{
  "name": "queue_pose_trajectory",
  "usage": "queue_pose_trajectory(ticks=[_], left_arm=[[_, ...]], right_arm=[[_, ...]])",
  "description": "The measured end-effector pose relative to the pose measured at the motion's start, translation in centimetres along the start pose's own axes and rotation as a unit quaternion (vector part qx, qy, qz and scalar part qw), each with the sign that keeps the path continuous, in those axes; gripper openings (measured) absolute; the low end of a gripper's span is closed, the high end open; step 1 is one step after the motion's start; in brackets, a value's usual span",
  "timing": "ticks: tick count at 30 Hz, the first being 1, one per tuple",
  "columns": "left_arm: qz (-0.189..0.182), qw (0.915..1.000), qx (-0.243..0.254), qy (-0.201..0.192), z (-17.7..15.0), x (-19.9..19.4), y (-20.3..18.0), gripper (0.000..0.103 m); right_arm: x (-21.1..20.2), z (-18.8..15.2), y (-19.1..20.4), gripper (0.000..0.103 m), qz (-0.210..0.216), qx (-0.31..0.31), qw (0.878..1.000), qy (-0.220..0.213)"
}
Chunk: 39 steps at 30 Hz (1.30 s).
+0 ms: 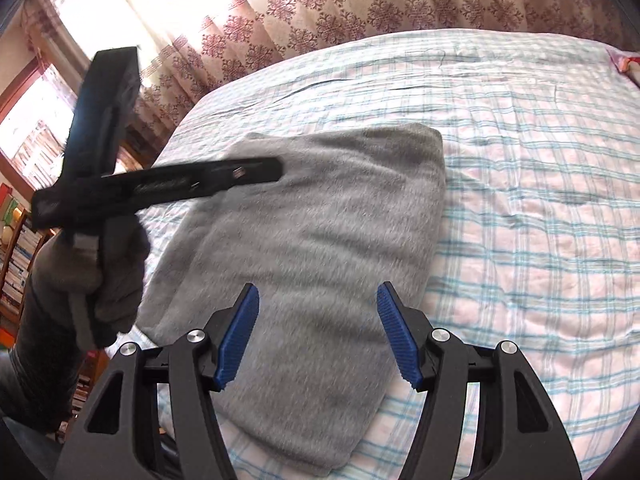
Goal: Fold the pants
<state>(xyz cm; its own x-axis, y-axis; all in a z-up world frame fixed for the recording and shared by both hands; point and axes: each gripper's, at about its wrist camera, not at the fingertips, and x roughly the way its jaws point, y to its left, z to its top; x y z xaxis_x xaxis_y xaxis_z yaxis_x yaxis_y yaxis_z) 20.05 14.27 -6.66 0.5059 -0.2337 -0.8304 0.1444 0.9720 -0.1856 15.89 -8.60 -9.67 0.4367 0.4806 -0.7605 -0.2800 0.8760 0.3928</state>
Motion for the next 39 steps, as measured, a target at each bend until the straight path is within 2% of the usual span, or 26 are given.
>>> queue_pose_trajectory(ticks=[4, 11, 17, 18, 24, 29, 35, 39], left_arm=[[0.032, 0.9990, -0.030, -0.010, -2.5, -2.0, 3.2, 0.070], [0.040, 0.9957, -0.082, 0.019, -5.7, -1.2, 7.5, 0.070], [-0.011, 0.9910, -0.126, 0.043, -6.8, 1.1, 9.5, 0.070], [-0.016, 0.9899, -0.134, 0.046, -6.9, 1.4, 9.8, 0.074], [-0.067, 0.9822, -0.167, 0.055, -7.7, 2.5, 11.1, 0.075], [-0.109, 0.9747, -0.187, 0.057, -7.8, 3.3, 11.7, 0.075], [-0.165, 0.9621, -0.209, 0.057, -8.1, 4.3, 12.2, 0.075], [-0.186, 0.9565, -0.217, 0.059, -7.9, 5.1, 12.2, 0.075]], right_arm=[[1.5, 1.3, -1.0, 0.062, -0.032, 0.024, 0.999, -0.004], [5.0, 1.8, -0.2, 0.063, -0.071, 0.003, 0.997, 0.016], [5.1, 1.7, -0.4, 0.063, -0.070, 0.001, 0.997, 0.020], [4.7, 1.7, -0.6, 0.063, -0.066, 0.006, 0.998, 0.018], [3.6, 2.1, -3.9, 0.070, -0.056, 0.076, 0.996, 0.006], [4.7, 2.1, -6.9, 0.070, -0.013, 0.149, 0.989, 0.021], [6.7, 1.9, -7.6, 0.071, 0.041, 0.177, 0.983, 0.040], [7.8, 1.7, -7.7, 0.077, 0.063, 0.189, 0.979, 0.044]])
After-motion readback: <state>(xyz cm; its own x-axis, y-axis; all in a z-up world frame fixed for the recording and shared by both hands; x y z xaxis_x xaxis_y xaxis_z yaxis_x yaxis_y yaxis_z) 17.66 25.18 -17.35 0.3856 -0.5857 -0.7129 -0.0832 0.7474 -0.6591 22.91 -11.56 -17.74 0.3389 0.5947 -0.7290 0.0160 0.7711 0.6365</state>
